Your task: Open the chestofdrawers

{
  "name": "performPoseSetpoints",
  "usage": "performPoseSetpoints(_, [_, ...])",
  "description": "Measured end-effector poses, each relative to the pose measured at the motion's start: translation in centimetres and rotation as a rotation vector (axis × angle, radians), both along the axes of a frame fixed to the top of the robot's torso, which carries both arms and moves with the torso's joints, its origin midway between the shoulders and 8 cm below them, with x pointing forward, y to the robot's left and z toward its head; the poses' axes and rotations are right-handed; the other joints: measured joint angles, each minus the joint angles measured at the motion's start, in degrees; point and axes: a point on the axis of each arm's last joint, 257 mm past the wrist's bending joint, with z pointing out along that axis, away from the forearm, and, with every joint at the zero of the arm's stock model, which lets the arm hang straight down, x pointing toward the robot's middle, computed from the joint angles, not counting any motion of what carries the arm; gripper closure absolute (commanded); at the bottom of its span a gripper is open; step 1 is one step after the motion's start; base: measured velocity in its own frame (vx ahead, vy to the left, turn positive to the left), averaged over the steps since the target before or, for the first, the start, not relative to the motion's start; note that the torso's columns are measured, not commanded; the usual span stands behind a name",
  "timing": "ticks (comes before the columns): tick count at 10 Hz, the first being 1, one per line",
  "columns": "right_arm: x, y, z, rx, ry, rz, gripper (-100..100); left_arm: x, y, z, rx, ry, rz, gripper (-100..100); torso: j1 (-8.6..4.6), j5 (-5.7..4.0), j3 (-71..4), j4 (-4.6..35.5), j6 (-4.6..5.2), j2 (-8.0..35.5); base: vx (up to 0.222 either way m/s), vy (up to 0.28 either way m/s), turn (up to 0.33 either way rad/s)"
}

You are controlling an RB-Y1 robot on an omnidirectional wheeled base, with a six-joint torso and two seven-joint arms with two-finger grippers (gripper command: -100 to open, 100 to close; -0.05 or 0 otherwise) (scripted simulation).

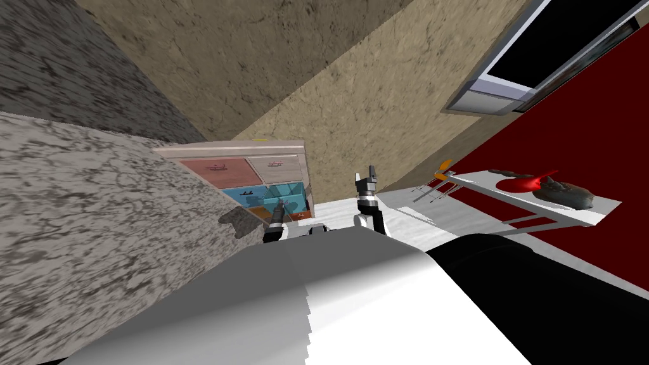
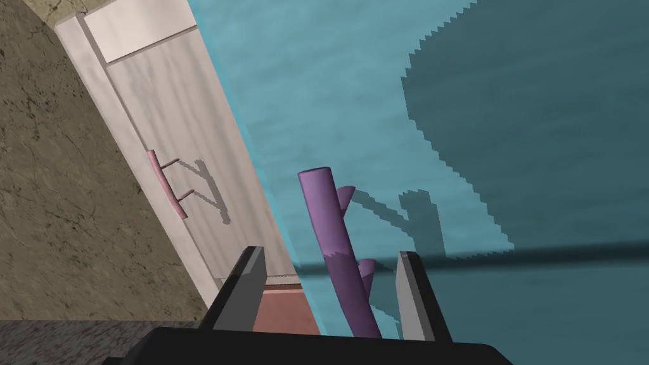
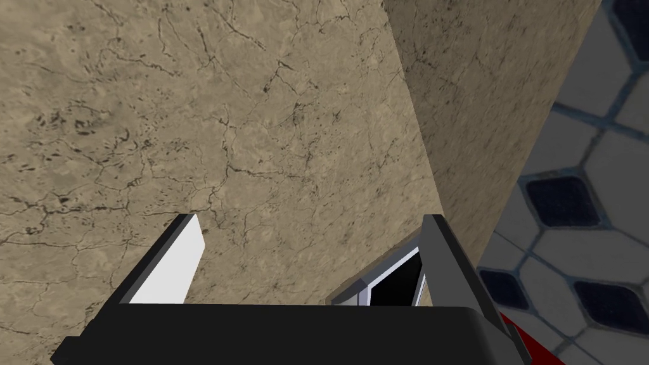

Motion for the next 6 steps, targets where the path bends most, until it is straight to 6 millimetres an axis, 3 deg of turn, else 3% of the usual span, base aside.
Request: performPoseSetpoints(6, [0.0, 0.0, 0.0, 0.000, 0.000, 0.000, 0, 0.3, 0.5, 3.1, -0.003, 0.009, 0.010, -100, -0.01, -0.05, 0.2, 0.1, -0.04, 0.3, 0.008, -0.001, -0.015])
